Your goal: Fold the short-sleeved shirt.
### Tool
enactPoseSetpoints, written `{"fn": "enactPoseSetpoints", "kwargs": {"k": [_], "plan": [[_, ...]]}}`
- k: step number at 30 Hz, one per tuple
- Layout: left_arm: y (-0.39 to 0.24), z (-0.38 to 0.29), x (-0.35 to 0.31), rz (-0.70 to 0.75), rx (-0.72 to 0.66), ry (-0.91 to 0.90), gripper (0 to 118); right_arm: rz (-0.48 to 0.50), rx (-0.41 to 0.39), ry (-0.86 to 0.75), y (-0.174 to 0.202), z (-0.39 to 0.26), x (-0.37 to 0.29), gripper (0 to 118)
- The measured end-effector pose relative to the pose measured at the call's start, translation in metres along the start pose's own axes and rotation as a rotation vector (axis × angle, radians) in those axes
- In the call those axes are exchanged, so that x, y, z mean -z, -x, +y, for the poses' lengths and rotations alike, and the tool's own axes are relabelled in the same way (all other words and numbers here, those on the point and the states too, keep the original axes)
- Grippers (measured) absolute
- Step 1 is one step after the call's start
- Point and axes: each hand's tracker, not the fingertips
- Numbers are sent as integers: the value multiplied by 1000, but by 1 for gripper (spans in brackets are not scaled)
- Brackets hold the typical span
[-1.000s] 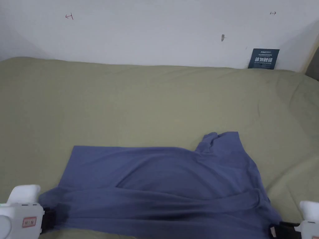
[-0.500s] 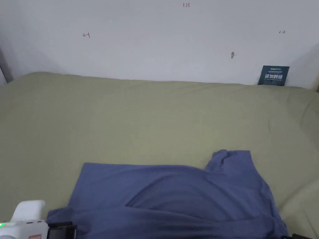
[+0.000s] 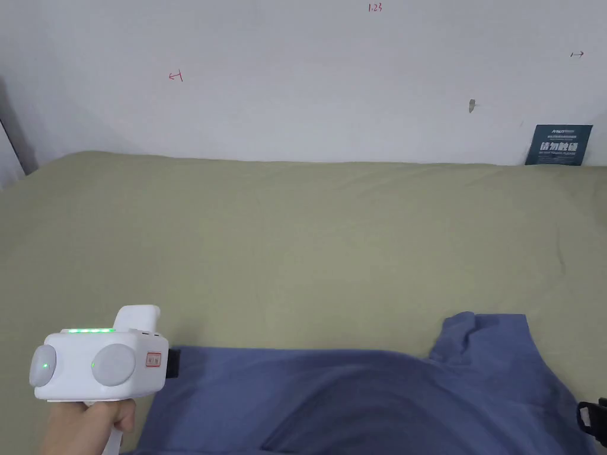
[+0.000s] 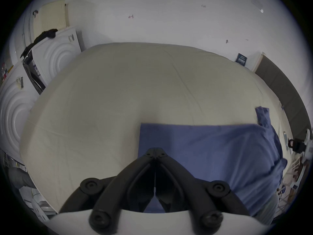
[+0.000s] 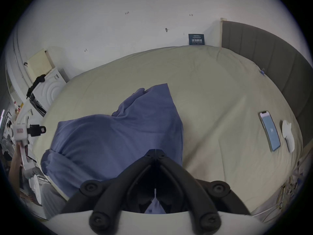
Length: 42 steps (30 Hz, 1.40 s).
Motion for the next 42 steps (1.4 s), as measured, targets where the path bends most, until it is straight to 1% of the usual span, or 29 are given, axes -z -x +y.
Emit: {"fn": "enactPoseSetpoints", "kwargs": {"k": [1,3,4,6,11,12,13,14,15,17,19,21,22,23,24,25,26,27,30,32,33,34,35,36,37,39,40,41,42], "plan": [[1,5,12,3,-4,2,25,3,4,11,-4,4,8,1],[0,13,29,18,3,37,102,-6,-1,25,-6,8,18,1],[-2,16,41,49,15,69,115,-12,-6,33,-7,10,23,1],[-4,22,54,52,33,72,114,-13,-7,42,-14,14,32,1],[-6,25,86,143,46,166,113,-23,12,70,-27,20,48,1],[-7,24,88,136,43,168,110,-25,10,85,-30,21,51,1],[-7,22,86,88,31,166,104,-27,2,92,-32,22,53,1],[-7,23,82,77,32,160,98,-30,-6,96,-33,23,55,1],[-7,24,76,65,41,162,90,-35,-12,101,-35,25,57,1],[-11,23,67,49,53,147,58,-44,-13,105,-38,29,60,2],[-13,25,61,5,53,138,2,-32,-6,116,-42,36,62,2],[-17,21,60,11,56,140,2,-31,-3,109,-43,41,64,2],[-17,21,61,21,70,143,2,-30,-2,105,-44,45,66,6],[-16,20,63,24,69,141,2,-28,2,105,-45,49,69,23],[-14,19,63,19,51,142,2,-29,8,115,-45,54,73,56],[-14,18,64,16,36,143,2,-24,10,136,-46,57,78,100],[-14,18,63,15,29,141,2,-13,3,172,-46,58,85,116],[-13,20,65,14,24,142,2,-16,-3,185,-45,60,92,118],[-13,20,66,14,30,147,2,-55,-31,204,-44,65,113,114],[-14,20,67,16,30,146,2,-90,-30,240,-46,67,128,112],[-15,19,67,18,29,146,2,-114,-27,262,-49,66,137,107],[-15,19,68,19,31,145,2,-119,-32,297,-50,64,144,98],[-14,20,68,20,30,143,2,-119,-46,324,-51,61,148,97],[-14,19,68,22,30,142,2,-155,-83,324,-50,57,150,96],[-15,19,69,23,33,141,2,-120,-90,272,-48,55,145,96],[-14,19,69,24,34,137,2,-139,-72,261,-47,56,138,93],[-14,18,67,24,34,133,2,-126,-77,204,-46,57,130,75],[-14,18,65,24,33,130,2,-120,-79,201,-45,57,124,50],[-13,18,62,21,35,130,2,-74,-65,195,-45,58,120,9]]}}
